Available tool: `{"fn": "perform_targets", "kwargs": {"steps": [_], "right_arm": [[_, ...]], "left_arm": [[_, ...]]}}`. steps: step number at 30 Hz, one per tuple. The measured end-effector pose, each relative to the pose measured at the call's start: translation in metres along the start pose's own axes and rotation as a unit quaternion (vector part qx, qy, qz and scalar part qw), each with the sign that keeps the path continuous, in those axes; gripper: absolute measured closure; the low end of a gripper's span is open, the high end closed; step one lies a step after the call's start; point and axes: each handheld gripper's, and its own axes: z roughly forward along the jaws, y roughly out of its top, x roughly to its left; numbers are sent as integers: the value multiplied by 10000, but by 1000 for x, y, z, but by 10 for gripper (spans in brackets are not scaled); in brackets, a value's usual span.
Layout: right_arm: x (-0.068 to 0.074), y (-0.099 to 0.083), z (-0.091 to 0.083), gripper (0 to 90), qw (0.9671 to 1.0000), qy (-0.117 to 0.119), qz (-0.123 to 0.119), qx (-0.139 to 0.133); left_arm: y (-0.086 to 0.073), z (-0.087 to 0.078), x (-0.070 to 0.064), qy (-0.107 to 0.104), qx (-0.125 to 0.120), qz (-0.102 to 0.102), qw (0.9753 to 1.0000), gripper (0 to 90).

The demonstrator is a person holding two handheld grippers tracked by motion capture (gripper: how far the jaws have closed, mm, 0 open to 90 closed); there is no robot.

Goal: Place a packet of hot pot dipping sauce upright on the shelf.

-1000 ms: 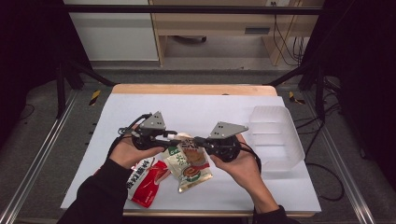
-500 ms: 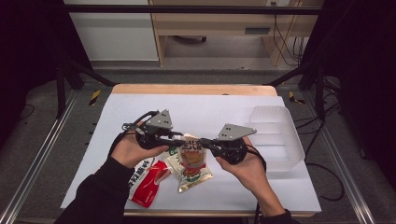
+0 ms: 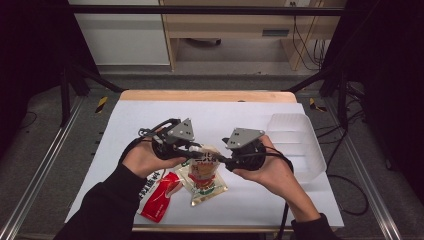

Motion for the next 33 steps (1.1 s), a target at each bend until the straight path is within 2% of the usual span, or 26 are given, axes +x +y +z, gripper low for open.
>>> {"fn": "perform_targets", "kwargs": {"steps": [2,3,6,8,10,11,13,14,18,20,21,23,24,25,26,28,30,33], "right_arm": [[-3,5,4,376,9995,100,-191,222],[-5,9,9,342,9982,219,-380,398],[-7,12,13,312,9970,313,-455,534],[-11,18,18,253,9951,508,-524,675],[-14,21,20,260,9932,683,-519,788],[-14,21,20,260,9932,683,-519,788],[-16,28,24,303,9915,787,-600,842],[-16,29,24,358,9910,812,-619,871],[-14,33,28,481,9872,980,-752,1006],[-13,34,28,504,9868,1007,-771,1007],[-10,34,30,563,9851,1088,-829,1041],[-10,34,31,590,9844,1113,-857,1058],[-8,34,31,666,9835,1146,-900,1077],[-8,34,31,666,9835,1146,-900,1077],[-7,34,31,727,9831,1146,-916,1092],[-7,34,31,753,9831,1140,-914,1100],[-7,35,30,817,9833,1127,-886,1126],[-8,37,29,862,9842,1070,-812,1156]], "left_arm": [[0,0,1,8,-8,36,10000,735],[-1,1,1,5,-9,37,10000,735],[-1,0,0,-4,-5,59,10000,735],[-2,-1,1,-8,-6,79,10000,735],[-3,-2,1,-12,5,83,10000,734],[-3,-2,1,-14,1,80,10000,734],[-3,-2,1,-27,2,129,9999,734],[-3,-2,0,-15,-22,145,9999,734],[-3,-2,-1,-18,-19,161,9999,734],[-3,-2,0,-29,-32,161,9999,734],[-3,-2,0,-28,-35,163,9999,734],[-3,-2,0,-31,-42,164,9999,735],[-3,-3,-1,-33,-55,159,9999,734],[-3,-3,-1,-33,-55,159,9999,734],[-3,-3,-1,-32,-52,161,9999,734],[-4,-3,0,-12,-39,157,9999,734],[-4,-2,0,1,-86,128,9999,733],[-6,-1,1,53,-163,52,9998,731]]}}
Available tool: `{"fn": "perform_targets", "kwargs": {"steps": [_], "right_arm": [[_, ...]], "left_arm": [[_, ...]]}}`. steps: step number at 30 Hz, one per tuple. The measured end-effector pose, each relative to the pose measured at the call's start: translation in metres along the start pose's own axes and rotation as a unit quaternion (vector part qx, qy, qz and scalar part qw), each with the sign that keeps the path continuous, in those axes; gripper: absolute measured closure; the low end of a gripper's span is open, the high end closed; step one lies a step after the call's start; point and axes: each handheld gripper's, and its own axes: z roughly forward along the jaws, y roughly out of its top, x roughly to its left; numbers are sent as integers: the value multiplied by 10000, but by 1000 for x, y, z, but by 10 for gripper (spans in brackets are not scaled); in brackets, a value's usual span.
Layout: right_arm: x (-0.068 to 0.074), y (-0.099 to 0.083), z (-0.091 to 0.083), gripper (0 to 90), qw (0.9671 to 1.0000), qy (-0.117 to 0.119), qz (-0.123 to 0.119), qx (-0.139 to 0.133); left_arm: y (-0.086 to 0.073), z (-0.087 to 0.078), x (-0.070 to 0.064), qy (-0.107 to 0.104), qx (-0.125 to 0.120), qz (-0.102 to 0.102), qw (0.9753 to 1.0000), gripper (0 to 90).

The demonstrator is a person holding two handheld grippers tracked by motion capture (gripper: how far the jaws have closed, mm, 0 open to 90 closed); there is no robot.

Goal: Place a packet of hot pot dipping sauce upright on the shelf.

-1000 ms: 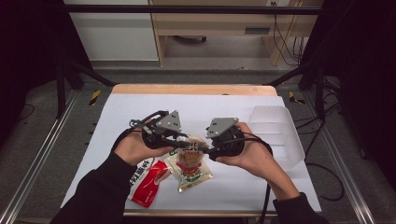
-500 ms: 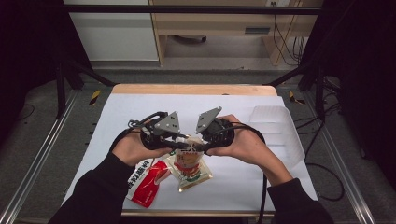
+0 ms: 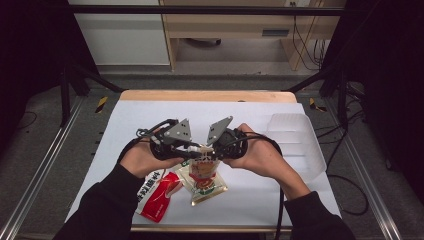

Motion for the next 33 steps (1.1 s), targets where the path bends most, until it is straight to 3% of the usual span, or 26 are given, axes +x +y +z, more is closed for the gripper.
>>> {"fn": "perform_targets", "kwargs": {"steps": [6,7,8,10,11,12,15,16,20,21,24,26,28,33], "right_arm": [[-3,4,-6,876,9999,-81,-46,101],[-3,4,-7,876,9999,-90,-40,133],[-6,5,-10,876,9998,-119,-38,184],[-7,5,-11,876,9996,-153,-50,211],[-11,4,-15,877,9993,-241,-72,284],[-11,4,-15,877,9993,-241,-72,284],[-19,0,-22,876,9987,-350,5,357],[-25,-3,-28,876,9986,-404,17,349],[-33,-8,-36,876,9982,-474,59,371],[-38,-12,-40,876,9979,-508,120,382],[-44,-18,-45,876,9976,-551,162,399],[-54,-27,-49,876,9970,-618,258,395],[-56,-29,-50,876,9967,-638,301,388],[-69,-40,-54,876,9959,-742,377,368]], "left_arm": [[-1,-1,1,45,-164,-101,9998,718],[-1,-1,0,79,-233,-147,9996,686],[-1,-3,0,144,-297,-181,9993,577],[-2,-4,0,197,-353,-229,9989,531],[-3,-6,-1,246,-417,-277,9984,432],[-4,-7,-2,296,-481,-306,9979,432],[-10,-9,-2,429,-464,-382,9973,314],[-17,-9,-3,525,-429,-437,9967,252],[-30,-7,-4,600,-319,-564,9961,179],[-40,-5,-5,680,-298,-674,9950,166],[-51,-3,-5,732,-300,-776,9938,143],[-69,1,-6,820,-242,-931,9920,125],[-75,2,-6,865,-231,-958,9914,120],[-102,5,-5,1053,-289,-1297,9855,100]]}}
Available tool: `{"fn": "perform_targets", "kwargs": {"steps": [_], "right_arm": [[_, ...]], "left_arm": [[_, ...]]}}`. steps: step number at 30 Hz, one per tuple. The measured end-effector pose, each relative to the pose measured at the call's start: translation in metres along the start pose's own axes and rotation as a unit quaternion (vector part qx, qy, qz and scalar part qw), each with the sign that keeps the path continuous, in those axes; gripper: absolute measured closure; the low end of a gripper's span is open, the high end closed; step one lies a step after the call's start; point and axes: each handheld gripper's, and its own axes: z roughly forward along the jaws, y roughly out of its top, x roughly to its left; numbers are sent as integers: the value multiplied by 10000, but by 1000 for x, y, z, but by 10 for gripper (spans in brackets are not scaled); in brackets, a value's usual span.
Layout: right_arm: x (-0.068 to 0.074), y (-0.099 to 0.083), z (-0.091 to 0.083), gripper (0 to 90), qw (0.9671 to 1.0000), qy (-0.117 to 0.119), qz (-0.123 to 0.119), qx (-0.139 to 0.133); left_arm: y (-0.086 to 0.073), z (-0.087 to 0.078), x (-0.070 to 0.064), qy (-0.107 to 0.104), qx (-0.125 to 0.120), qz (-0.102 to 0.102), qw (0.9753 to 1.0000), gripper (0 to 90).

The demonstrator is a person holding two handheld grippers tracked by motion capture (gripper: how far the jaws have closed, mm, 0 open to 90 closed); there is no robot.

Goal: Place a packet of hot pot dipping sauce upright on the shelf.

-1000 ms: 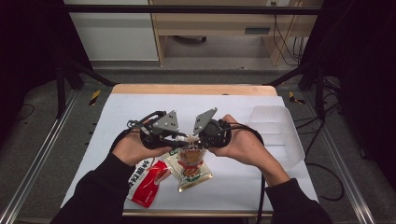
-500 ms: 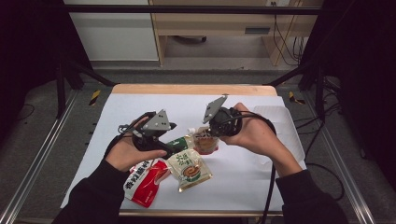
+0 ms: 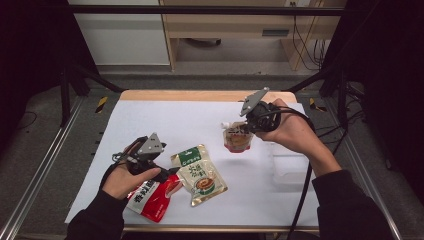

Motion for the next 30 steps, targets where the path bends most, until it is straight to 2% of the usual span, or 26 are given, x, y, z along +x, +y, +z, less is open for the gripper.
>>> {"fn": "perform_targets", "kwargs": {"steps": [3,4,5,9,11,12,15,16,18,19,21,24,27,28,30], "right_arm": [[-9,-8,-1,876,10000,-77,48,-22],[-11,-10,-1,876,9999,-105,46,-38],[-15,-13,-3,876,9999,-134,51,-51],[-20,-16,-8,876,9997,-226,86,-103],[-27,-18,-14,876,9991,-356,135,-162],[-27,-18,-14,876,9991,-356,135,-162],[-32,-19,-21,876,9984,-472,158,-259],[-37,-20,-28,876,9975,-591,208,-325],[-39,-21,-30,877,9972,-632,210,-332],[-45,-23,-36,877,9962,-772,237,-329],[-47,-25,-37,876,9958,-804,248,-348],[-61,-35,-42,877,9934,-1009,376,-390],[-66,-41,-44,877,9924,-1085,435,-373],[-74,-49,-46,877,9905,-1208,554,-347],[-76,-51,-45,877,9901,-1219,591,-378]], "left_arm": [[-15,0,4,217,-73,-154,9996,90],[-18,0,5,252,-78,-177,9995,89],[-24,-1,7,274,-125,-282,9991,85],[-34,-3,12,369,-120,-365,9986,84],[-43,-6,19,454,-132,-517,9975,84],[-43,-6,19,454,-132,-517,9975,84],[-51,-10,24,541,-206,-682,9960,83],[-57,-12,27,616,-219,-746,9951,83],[-61,-13,28,665,-200,-772,9946,82],[-65,-14,29,692,-185,-788,9943,81],[-70,-15,30,740,-193,-840,9935,80],[-81,-19,32,846,-235,-928,9918,78],[-86,-22,33,854,-288,-1016,9907,77],[-90,-22,34,880,-319,-1084,9897,77],[-92,-21,35,885,-321,-1116,9893,77]]}}
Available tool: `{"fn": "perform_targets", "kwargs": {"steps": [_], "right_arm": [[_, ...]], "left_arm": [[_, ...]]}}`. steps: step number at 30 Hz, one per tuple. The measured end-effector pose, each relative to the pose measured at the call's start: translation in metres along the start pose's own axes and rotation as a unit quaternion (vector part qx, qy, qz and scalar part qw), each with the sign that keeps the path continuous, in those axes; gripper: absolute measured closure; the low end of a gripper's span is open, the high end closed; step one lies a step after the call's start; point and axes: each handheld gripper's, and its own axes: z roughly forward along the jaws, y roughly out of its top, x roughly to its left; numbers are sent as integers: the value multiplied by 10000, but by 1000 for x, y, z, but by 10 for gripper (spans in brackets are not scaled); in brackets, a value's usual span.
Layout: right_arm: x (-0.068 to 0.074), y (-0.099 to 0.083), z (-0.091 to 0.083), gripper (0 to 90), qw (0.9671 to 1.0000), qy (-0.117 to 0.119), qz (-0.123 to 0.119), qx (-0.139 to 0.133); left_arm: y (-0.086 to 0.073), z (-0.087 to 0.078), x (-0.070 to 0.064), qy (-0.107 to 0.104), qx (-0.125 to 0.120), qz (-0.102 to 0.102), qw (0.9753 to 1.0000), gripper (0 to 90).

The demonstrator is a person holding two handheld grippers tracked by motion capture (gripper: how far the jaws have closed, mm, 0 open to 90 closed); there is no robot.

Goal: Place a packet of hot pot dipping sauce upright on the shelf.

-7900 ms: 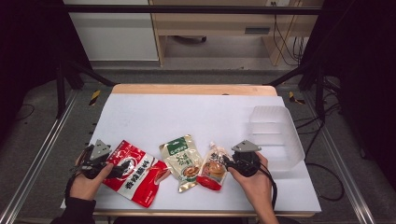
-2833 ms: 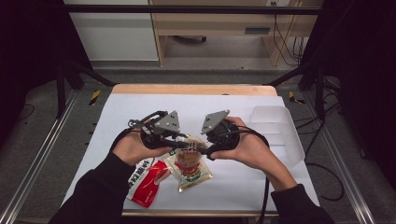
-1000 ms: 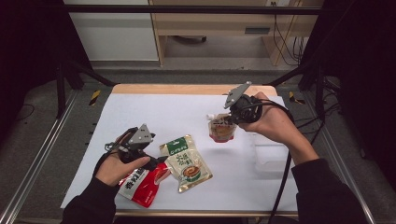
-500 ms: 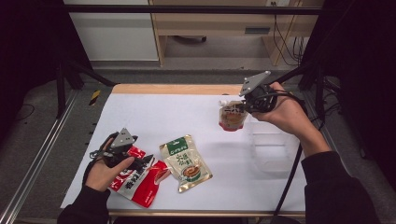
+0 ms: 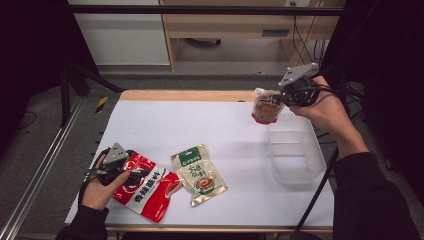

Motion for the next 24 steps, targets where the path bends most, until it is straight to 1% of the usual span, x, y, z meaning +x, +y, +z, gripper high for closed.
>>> {"fn": "perform_targets", "kwargs": {"steps": [3,4,5,6,7,8,10,14,16,17,19,23,24], "right_arm": [[-11,-11,1,877,9999,-68,98,22],[-16,-19,3,877,9998,-100,152,49],[-16,-19,3,877,9998,-100,152,49],[-20,-27,3,877,9997,-129,146,133],[-20,-27,3,877,9997,-129,146,133],[-24,-35,4,877,9996,-152,163,192],[-26,-38,4,877,9995,-154,180,197],[-34,-54,7,877,9994,-147,229,213],[-34,-56,8,877,9994,-145,210,221],[-35,-59,8,876,9995,-113,181,225],[-37,-64,10,876,9997,-51,172,149],[-39,-70,13,875,9997,15,216,89],[-39,-71,13,876,9997,11,194,127]], "left_arm": [[-2,2,0,19,33,-19,10000,77],[-2,2,0,28,59,11,10000,77],[-2,2,0,28,59,11,10000,77],[-2,3,0,20,37,5,10000,77],[-2,3,0,20,37,5,10000,77],[-2,3,0,24,28,6,10000,77],[-2,3,-1,17,13,7,10000,77],[-2,3,-1,12,27,20,10000,77],[-2,3,0,21,33,14,10000,77],[-3,3,0,30,40,7,10000,77],[-3,3,1,44,48,-3,10000,77],[-4,3,2,27,52,-20,10000,77],[-4,3,2,18,55,-10,10000,77]]}}
